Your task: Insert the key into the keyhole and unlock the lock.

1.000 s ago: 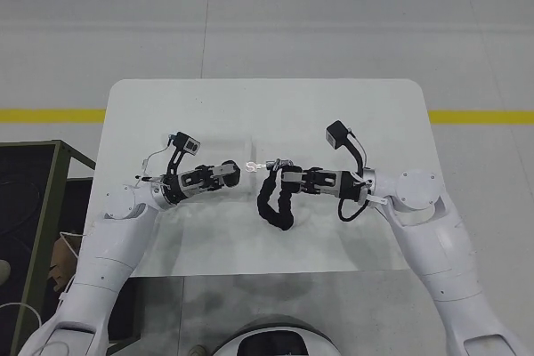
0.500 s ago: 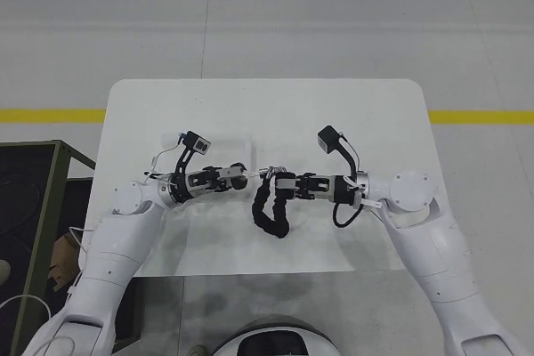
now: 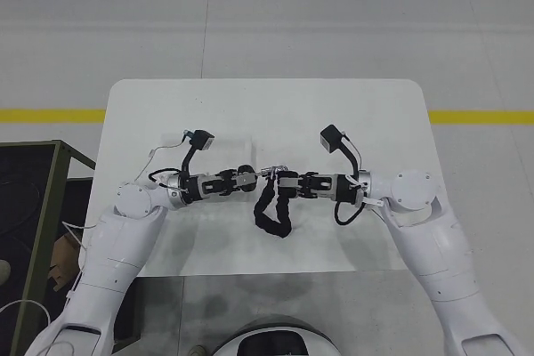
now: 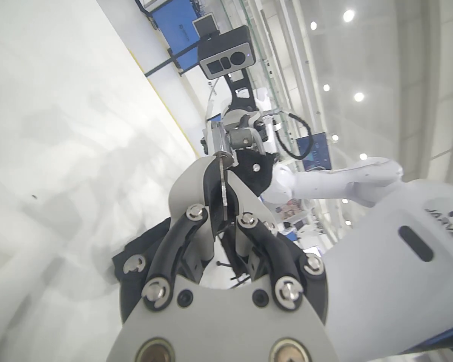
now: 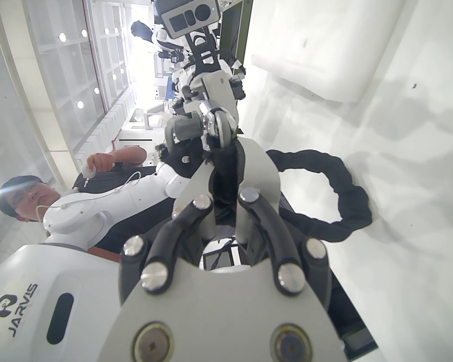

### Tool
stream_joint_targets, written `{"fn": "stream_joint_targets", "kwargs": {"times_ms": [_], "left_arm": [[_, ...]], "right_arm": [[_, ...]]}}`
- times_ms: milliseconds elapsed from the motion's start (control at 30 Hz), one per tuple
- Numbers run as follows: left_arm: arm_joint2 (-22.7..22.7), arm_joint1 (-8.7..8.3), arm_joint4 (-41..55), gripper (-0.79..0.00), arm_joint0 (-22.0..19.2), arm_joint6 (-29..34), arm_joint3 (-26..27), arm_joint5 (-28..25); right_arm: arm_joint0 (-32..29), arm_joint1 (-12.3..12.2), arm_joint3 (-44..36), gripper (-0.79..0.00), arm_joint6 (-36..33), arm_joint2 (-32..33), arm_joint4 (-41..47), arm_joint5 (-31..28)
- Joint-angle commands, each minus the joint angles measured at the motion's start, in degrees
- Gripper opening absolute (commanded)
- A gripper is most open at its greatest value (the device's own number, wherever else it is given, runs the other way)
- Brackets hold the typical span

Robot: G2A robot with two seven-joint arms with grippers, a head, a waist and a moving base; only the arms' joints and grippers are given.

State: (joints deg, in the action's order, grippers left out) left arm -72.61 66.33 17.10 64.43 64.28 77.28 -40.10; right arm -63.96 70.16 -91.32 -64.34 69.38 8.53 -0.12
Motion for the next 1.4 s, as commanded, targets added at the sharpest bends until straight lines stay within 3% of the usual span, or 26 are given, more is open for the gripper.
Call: {"fn": "stream_joint_targets", "kwargs": {"times_ms": [0,200,433,567,667,967,1367], "left_arm": [[0.3,-0.22,-2.0,-0.785,0.3,-2.6,0.0,-2.5],[0.9,-0.92,-7.5,-0.785,0.0,-7.8,-0.2,-7.7],[2.5,-2.30,-21.1,-0.785,-0.4,-17.5,0.9,-17.4],[1.1,-2.69,-27.5,-0.785,-0.4,-18.8,3.5,-17.9],[-0.2,-2.71,-34.7,-0.785,0.8,-23.3,5.8,-17.9],[-0.1,-3.36,-63.1,-0.785,3.4,-46.1,11.5,-17.9],[1.3,-5.63,-102.9,-0.785,4.4,-82.8,10.7,-17.5]], "right_arm": [[0.0,0.0,0.1,-0.785,0.0,0.2,-0.1,-0.1],[-0.3,-0.1,0.0,-0.785,-0.2,0.6,-0.1,-0.3],[-0.5,-0.1,-0.1,-0.785,-0.2,0.8,0.1,-0.4],[-0.7,-0.1,-0.1,-0.785,-0.2,0.9,0.2,-0.5],[-0.7,-0.1,-0.1,-0.785,-0.2,0.9,0.2,-0.6],[-0.5,-0.1,0.2,-0.785,-0.1,0.7,0.1,-0.5],[-0.3,-0.1,0.0,-0.785,0.3,0.4,0.0,-0.2]]}}
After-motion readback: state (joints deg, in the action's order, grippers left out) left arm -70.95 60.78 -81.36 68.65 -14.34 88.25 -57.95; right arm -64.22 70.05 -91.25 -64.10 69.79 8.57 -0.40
